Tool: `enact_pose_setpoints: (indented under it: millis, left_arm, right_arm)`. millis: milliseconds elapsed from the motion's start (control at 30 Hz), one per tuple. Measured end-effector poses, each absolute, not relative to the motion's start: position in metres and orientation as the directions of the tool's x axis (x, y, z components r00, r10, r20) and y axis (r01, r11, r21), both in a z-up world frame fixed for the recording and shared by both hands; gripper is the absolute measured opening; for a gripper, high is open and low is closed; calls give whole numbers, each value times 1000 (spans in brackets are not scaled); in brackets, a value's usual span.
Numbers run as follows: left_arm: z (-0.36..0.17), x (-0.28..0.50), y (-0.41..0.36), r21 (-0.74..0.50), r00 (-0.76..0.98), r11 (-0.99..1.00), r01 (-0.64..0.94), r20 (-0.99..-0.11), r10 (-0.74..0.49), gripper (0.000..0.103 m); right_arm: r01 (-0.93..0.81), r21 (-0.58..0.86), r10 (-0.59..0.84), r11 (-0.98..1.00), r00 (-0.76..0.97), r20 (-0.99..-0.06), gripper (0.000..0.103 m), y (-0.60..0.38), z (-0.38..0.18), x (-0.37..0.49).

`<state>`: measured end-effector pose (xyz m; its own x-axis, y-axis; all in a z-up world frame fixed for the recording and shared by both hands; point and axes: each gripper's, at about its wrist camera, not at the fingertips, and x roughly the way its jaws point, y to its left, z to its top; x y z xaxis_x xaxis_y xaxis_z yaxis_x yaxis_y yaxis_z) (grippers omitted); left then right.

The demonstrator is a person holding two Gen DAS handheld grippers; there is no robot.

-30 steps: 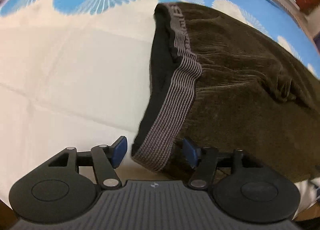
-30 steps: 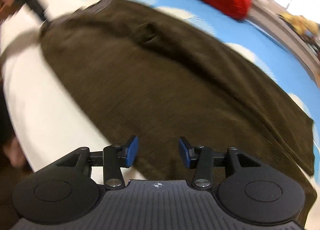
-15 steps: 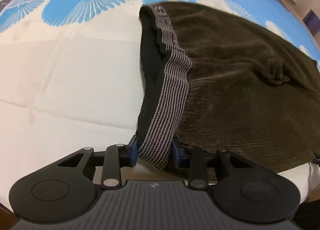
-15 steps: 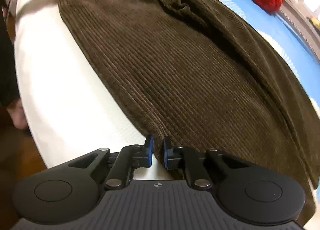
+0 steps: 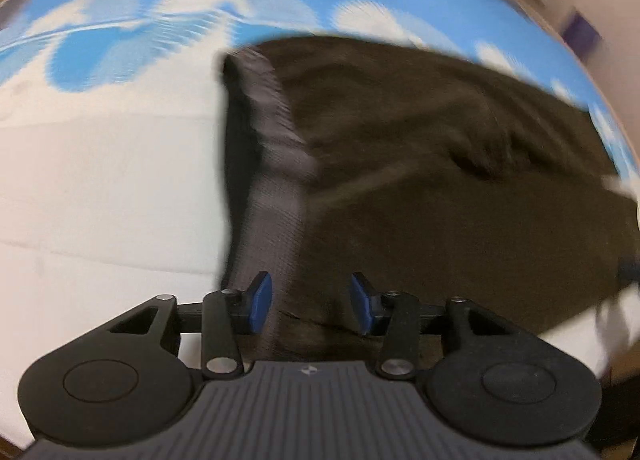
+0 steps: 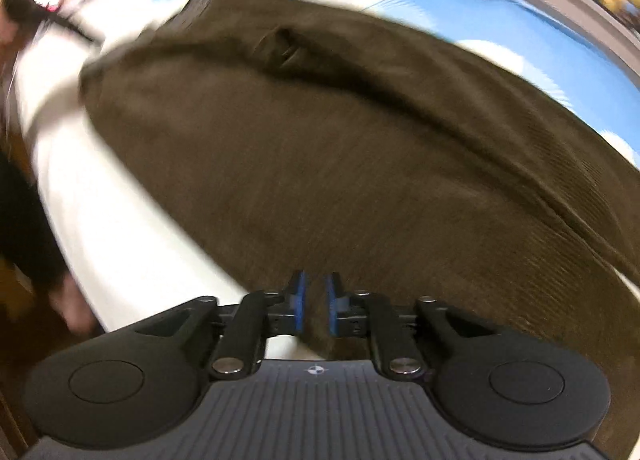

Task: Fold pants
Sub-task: 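Open both tools and pull them back from the folded pants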

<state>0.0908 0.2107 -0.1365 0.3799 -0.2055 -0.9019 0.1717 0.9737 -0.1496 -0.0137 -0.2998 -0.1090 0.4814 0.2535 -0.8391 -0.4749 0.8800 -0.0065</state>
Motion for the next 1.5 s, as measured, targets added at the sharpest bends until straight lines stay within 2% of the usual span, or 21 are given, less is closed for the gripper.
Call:
enact_pose_setpoints:
  millis: [133, 267, 400, 467, 533, 667, 800, 867, 1000, 1133, 1200, 1233, 1300, 1400, 1500]
  left_arm:
    - [-165, 89, 188, -27, 276, 969, 244, -956, -96, 41]
    - [-143, 91, 184, -64, 324, 975, 214, -937, -133, 42]
    - [-107, 88, 174, -94, 433, 977, 194, -885, -171, 44]
    - [-94, 90, 170, -86, 468, 982, 168, -870, -156, 44]
    - [-80, 90, 165, -86, 513, 985, 152, -845, -153, 45]
    - [-58, 94, 152, -106, 565, 988, 115, -811, -153, 45]
    - [-40, 99, 131, -106, 607, 988, 113, -780, -153, 45]
    - [-30, 100, 123, -94, 642, 990, 106, -754, -140, 45]
    - [-10, 111, 102, -84, 665, 981, 174, -725, -180, 45]
    - [16, 122, 91, -13, 719, 982, 187, -679, -145, 45]
    - [9, 121, 90, -32, 745, 981, 192, -646, -167, 45]
    - [-1, 119, 92, -36, 739, 979, 200, -650, -175, 42]
    - [-21, 130, 89, -4, 658, 985, 175, -743, -120, 31]
    - [-27, 142, 89, -25, 640, 988, 149, -759, -116, 31]
    - [-37, 152, 82, 17, 616, 990, 140, -784, -74, 31]
  right_arm:
    - [-425, -45, 207, 904, 529, -823, 24, -300, -107, -6]
    - [-308, -16, 194, 951, 635, -747, 24, -315, -81, 3]
    - [-132, 84, 156, 988, 787, -597, 25, -337, -42, 4]
    - [-45, 161, 121, 986, 856, -502, 28, -348, -20, 0]
    - [20, 215, 74, 977, 904, -420, 45, -358, 1, -5]
    - [84, 267, 10, 960, 943, -334, 53, -362, 26, -9]
    - [114, 263, -11, 958, 932, -363, 56, -350, 11, -9]
    - [139, 233, -25, 962, 900, -436, 54, -341, 2, 2]
    - [159, 225, -63, 961, 922, -383, 53, -332, 6, 2]
    - [152, 147, -78, 977, 905, -417, 53, -326, -2, 6]
    - [152, 108, -95, 982, 907, -411, 53, -324, 1, 3]
    - [149, 82, -104, 985, 908, -405, 53, -322, 1, 2]
    - [147, 35, -121, 989, 909, -399, 53, -319, 2, -1]
    - [138, 17, -121, 990, 914, -387, 53, -317, 4, -5]
    - [142, 7, -128, 990, 913, -387, 53, -316, 4, -3]
